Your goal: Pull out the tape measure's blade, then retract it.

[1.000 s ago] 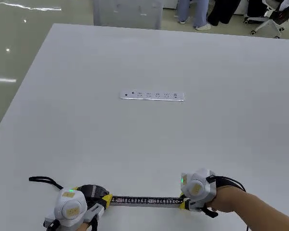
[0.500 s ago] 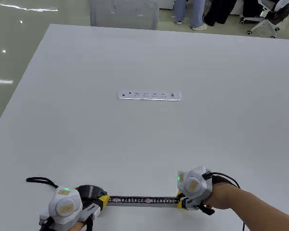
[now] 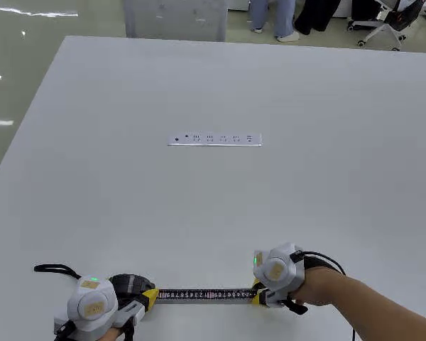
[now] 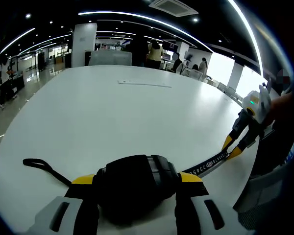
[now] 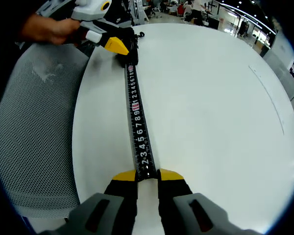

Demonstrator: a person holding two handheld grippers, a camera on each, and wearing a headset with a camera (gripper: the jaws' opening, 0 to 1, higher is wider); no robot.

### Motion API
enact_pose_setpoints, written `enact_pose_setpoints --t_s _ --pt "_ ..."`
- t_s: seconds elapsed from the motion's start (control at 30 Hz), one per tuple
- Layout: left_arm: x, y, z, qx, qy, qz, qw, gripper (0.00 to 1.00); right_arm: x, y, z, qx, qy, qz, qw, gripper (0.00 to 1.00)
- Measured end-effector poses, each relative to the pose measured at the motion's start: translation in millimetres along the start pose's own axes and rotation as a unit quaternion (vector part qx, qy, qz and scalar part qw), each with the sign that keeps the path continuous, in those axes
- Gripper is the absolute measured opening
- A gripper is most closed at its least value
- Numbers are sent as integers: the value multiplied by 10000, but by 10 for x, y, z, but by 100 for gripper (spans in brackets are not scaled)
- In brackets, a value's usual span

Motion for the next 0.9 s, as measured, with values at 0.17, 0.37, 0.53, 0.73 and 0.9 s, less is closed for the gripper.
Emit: enact_pose_setpoints --t_s 0.17,0.37,0.53,0.73,0.9 --pt "1 0 -2 -3 2 -5 10000 59 3 -1 1 2 1 1 10000 14" --pt "4 1 -3 -8 6 -38 10000 59 59 -25 -12 -17 -29 63 10000 14" --pt "5 1 -3 -1 6 -36 10000 60 71 -28 -11 -15 -34 71 10000 14" --pt "8 -1 -1 -1 15 -45 10000 60 92 -44 -9 -32 -14 83 10000 14" --pt "9 1 -1 -12 17 -50 10000 60 120 -59 -9 -34 -2 87 10000 14"
Point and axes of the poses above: the centre of the closed fingertips' face, and the gripper's own axes: y roughly backward along the fingers, z roughly to its right, x roughly out of its top, the point moved 10 cm from there along y, roughly backward along the fingers, and after that the axes turned 2 degrees about -z, right-handed, at the moved point
